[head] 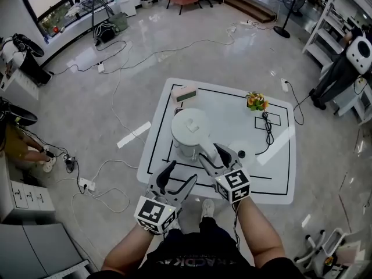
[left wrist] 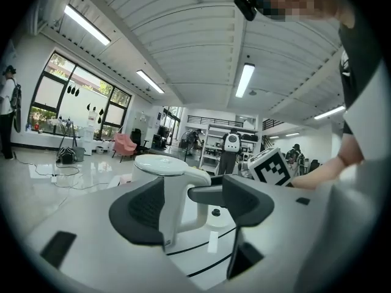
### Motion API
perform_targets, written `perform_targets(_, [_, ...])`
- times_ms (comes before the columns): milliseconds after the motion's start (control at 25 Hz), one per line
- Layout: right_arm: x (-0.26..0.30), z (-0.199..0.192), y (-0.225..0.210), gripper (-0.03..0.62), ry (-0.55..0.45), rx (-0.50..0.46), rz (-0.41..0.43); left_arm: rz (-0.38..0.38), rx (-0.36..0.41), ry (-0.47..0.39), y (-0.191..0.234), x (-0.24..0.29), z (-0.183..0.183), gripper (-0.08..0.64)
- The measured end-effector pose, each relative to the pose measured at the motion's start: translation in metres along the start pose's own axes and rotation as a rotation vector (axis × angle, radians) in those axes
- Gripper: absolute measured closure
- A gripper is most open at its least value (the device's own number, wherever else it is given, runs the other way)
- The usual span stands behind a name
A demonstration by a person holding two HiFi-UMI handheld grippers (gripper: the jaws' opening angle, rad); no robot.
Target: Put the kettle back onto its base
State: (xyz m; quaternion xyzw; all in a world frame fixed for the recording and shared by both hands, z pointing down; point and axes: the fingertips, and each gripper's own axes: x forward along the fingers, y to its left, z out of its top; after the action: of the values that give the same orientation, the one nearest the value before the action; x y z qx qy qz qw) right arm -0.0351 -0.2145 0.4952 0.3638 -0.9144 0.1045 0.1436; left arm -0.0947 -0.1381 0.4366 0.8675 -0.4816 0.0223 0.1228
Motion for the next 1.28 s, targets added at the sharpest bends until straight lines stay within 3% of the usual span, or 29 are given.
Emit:
perform_targets(160, [0.004, -0.007, 0.0, 0.36, 0.037, -0.016, 0.034, 0.024, -0.006, 0.0, -0.003, 0.004, 0.0, 0.264])
perform_targets(560, [0.015, -0.025, 0.004, 0.466, 0.093, -0.058, 0.054, 0.066, -0.016, -0.007, 0.0, 0.01, -0.001, 0.264])
perform_targets(1280, [0.014, -0.024, 0.001, 0.479, 0.023, -0.064, 0.021, 0.107, -0.014, 0.004, 0.002, -0.004, -0.003, 0.268])
